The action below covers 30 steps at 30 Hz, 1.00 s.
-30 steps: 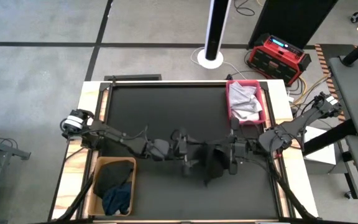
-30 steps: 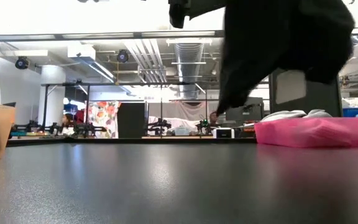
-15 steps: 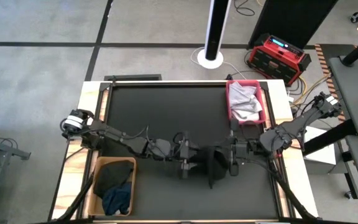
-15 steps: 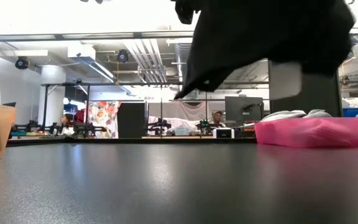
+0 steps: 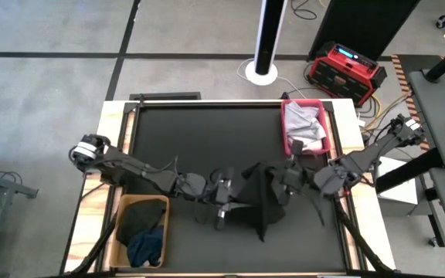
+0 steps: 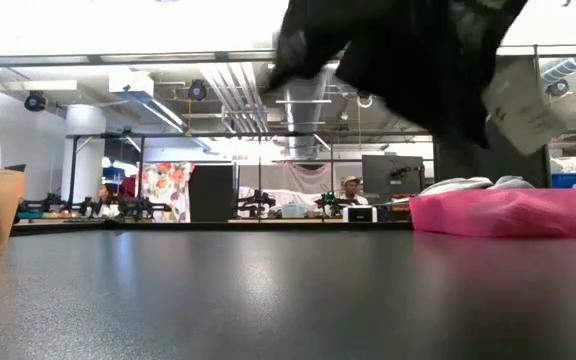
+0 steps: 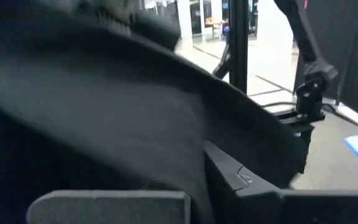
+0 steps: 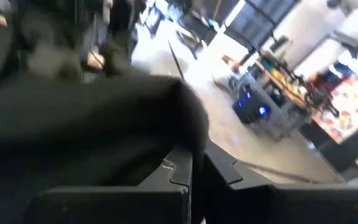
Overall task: Sort towels by color in basket
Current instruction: Put the black kitchen towel into the orange bin
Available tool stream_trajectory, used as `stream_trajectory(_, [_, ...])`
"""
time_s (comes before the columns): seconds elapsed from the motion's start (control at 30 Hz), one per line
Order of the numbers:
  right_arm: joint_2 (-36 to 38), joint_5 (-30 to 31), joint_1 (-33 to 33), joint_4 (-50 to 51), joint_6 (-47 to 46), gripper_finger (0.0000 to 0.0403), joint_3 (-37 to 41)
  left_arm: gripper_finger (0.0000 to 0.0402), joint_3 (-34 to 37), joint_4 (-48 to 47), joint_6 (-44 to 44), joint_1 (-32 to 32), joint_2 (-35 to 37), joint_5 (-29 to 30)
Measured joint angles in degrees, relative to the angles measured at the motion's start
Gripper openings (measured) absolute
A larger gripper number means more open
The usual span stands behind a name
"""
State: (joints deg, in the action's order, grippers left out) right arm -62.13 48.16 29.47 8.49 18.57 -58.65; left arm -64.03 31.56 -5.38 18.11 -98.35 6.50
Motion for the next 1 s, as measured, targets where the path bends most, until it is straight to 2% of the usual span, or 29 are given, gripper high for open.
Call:
stream_trajectory(0.1, [0.0, 1.2, -0.5, 3.8, -3.8, 0.0009, 0.3, 0.0001, 0.0, 0.1, -0.1, 0.1, 1.1, 0.0])
stream_trajectory(0.3, [-1.9, 0.9, -1.5, 4.7, -10.6, 0.0010, 1.9, 0.0001, 0.1, 1.0, -2.8, 0.1, 2.7, 0.0])
stream_trajectory(0.4, [-3.4, 0.8, -1.6, 4.7, -13.0, 0.0024, 2.2, 0.0000, 0.1, 2.3, -3.8, 0.1, 3.7, 0.2])
stream_trajectory(0.57, [-4.9, -5.4, -1.7, 4.9, -16.9, 0.0087, 2.2, 0.0000, 0.1, 2.4, -3.9, 0.1, 5.1, 4.9])
stream_trajectory(0.7, [-5.1, -5.8, -1.6, 6.3, -19.4, 0.0155, 2.2, 0.0000, 0.1, 1.6, -3.5, 0.1, 6.0, 7.4])
stream_trajectory(0.77, [-4.6, -5.6, -1.6, 8.5, -21.7, 0.0187, 2.2, 0.0000, 0.1, 0.4, -3.0, 0.3, 6.7, 10.7])
stream_trajectory(0.87, [-3.4, -5.0, -1.6, 13.3, -26.9, 0.0223, 2.0, 0.0000, 0.1, -1.7, -2.7, 0.6, 7.7, 18.7])
stream_trajectory(1.0, [-2.2, -4.7, -1.4, 18.9, -33.5, 0.0246, 1.9, 0.0000, 0.4, -3.6, -3.3, 0.8, 8.6, 25.4])
